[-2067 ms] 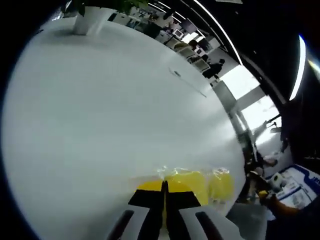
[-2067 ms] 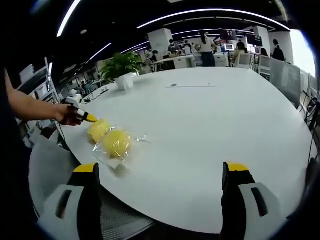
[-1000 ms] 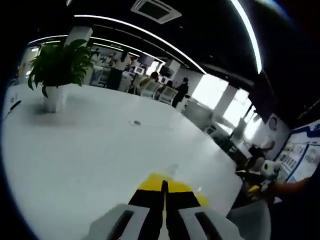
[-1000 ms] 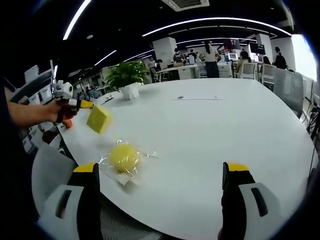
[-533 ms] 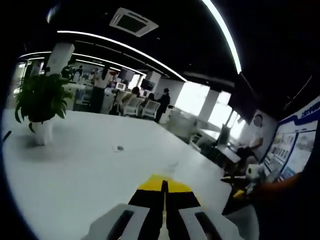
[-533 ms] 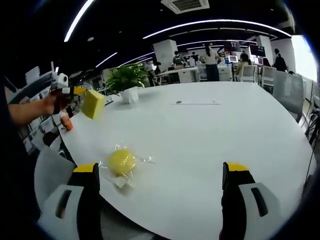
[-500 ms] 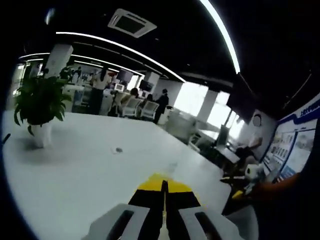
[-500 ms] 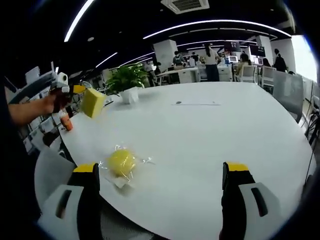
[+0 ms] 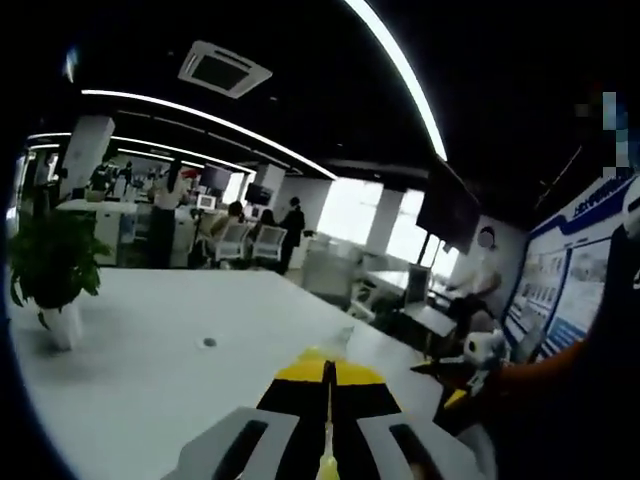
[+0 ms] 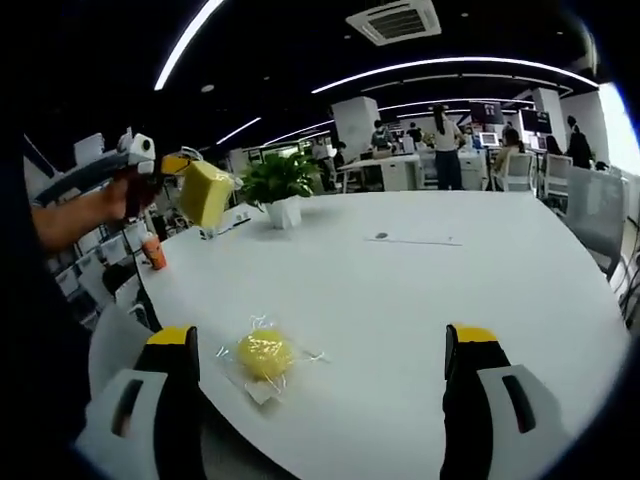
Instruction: Compare the silicone blocks by pressing each to a similar depth, holding the contact briefly, and releasing to observe deformation and rebound differences across the visible hardness samples.
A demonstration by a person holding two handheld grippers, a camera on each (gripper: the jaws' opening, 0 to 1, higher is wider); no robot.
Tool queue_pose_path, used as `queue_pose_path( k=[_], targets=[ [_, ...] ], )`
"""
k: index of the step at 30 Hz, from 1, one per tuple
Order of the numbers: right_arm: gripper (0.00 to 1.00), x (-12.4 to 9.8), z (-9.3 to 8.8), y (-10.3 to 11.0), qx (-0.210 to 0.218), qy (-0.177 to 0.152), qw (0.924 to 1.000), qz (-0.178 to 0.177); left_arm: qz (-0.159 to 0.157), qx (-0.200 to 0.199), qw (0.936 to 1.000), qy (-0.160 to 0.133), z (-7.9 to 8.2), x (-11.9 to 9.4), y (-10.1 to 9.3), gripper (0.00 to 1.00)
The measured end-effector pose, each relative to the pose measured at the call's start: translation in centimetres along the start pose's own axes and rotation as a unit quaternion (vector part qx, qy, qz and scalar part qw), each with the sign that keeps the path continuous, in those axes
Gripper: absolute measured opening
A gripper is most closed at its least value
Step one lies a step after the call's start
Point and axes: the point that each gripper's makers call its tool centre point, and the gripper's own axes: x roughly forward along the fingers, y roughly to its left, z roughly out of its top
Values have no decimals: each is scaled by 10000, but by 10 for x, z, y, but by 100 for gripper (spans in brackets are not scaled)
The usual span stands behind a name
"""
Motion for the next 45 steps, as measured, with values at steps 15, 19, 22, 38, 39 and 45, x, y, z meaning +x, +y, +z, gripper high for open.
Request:
queue_pose_path(
  k=[15,19,22,38,39,45],
  targets=[
    [96,16,32,32,-170,-134,9978,619,-789,120,9968,-35,0,0,-42,0],
    [96,27,38,52,-252,-112,9948,983,-1006,187,9946,-147,8,2,-55,0],
    [96,35,48,65,-282,-167,9923,1191,-1137,191,9932,-166,10,3,-60,0],
    [96,62,95,122,-356,-550,9743,2156,-1778,354,9834,-95,16,13,-101,0],
    [96,63,98,128,-324,-583,9720,2254,-1813,349,9828,-110,16,13,-102,0],
    [96,66,115,148,-269,-843,9617,2595,-1988,257,9794,-244,22,12,-112,0]
  ],
)
